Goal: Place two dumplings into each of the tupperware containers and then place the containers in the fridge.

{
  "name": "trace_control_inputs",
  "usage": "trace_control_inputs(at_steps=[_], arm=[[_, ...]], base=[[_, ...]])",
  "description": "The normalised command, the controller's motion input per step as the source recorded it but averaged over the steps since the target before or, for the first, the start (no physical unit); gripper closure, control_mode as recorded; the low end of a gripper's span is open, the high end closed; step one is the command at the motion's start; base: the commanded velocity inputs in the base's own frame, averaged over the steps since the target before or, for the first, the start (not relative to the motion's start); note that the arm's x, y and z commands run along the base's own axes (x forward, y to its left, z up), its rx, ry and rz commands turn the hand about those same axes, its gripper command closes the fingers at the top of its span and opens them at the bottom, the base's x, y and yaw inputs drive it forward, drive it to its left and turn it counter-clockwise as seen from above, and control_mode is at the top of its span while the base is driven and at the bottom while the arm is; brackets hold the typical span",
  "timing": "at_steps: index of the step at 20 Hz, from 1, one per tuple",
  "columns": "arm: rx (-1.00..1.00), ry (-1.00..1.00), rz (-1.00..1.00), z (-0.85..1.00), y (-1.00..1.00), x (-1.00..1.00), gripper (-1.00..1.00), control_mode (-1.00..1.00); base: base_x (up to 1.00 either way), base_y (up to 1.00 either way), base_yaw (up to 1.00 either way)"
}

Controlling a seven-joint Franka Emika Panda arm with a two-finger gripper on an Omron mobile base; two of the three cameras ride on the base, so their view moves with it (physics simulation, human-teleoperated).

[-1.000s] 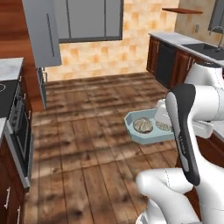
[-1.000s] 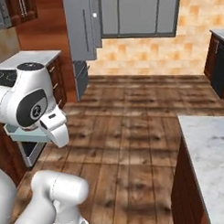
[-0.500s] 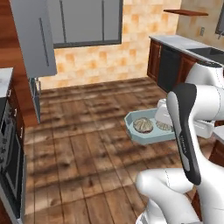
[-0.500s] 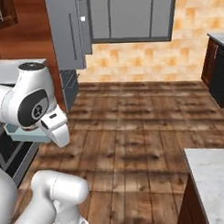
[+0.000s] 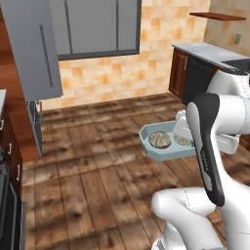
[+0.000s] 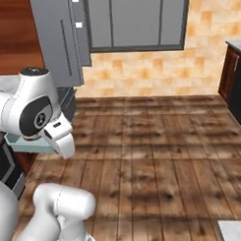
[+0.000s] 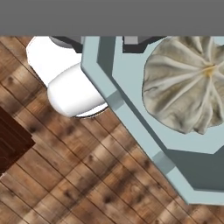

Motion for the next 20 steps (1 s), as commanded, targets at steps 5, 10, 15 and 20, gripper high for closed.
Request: trace_control_inputs(at_steps=[5, 10, 15, 20], arm=[[0.00, 0.00, 0.00, 0.00, 0.00, 0.00, 1.00, 1.00], [0.00, 0.00, 0.00, 0.00, 0.00, 0.00, 1.00, 1.00], [0.00, 0.00, 0.00, 0.00, 0.00, 0.00, 1.00, 1.00], [0.00, 0.00, 0.00, 0.00, 0.00, 0.00, 1.00, 1.00]], base=[[0.96, -0.04, -0.01], [0.65, -0.56, 0.00], [0.50, -1.00, 0.02], [0.87, -0.99, 0.06]])
